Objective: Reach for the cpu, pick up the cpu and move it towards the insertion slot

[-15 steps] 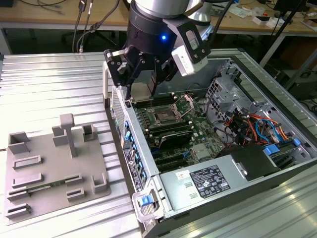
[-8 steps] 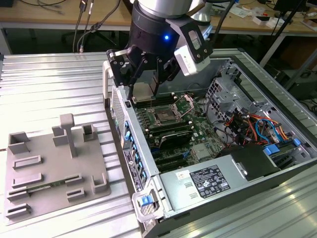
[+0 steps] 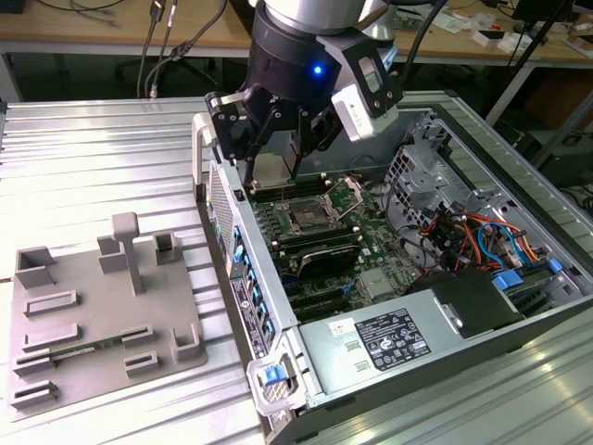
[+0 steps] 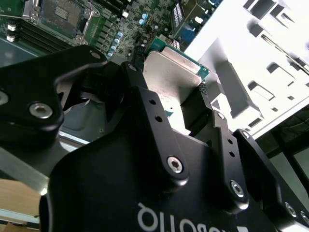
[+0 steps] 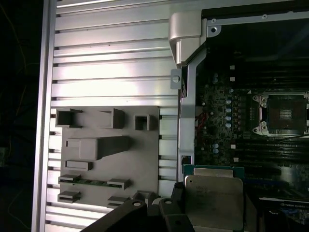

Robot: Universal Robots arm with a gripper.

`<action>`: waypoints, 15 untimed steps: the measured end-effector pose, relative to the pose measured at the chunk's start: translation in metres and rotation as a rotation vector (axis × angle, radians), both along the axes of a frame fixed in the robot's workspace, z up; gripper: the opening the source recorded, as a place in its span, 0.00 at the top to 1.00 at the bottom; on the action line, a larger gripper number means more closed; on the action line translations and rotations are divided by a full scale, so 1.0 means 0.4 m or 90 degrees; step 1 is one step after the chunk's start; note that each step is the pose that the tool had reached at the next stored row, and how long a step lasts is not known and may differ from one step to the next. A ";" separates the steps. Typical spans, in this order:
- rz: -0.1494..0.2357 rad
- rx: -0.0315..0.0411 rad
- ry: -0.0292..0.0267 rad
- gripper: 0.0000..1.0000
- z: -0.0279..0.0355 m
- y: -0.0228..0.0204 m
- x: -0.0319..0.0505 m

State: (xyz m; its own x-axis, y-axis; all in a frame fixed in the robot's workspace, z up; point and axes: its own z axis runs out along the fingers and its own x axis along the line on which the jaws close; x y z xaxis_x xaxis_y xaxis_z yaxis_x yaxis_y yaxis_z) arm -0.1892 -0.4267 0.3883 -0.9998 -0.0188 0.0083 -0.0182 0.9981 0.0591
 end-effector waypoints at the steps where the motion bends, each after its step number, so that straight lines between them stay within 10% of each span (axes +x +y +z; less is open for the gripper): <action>1: 0.000 0.0000 0.0000 0.45 0.000 0.000 0.002; 15: -0.001 0.0000 0.0000 0.45 0.000 0.010 0.024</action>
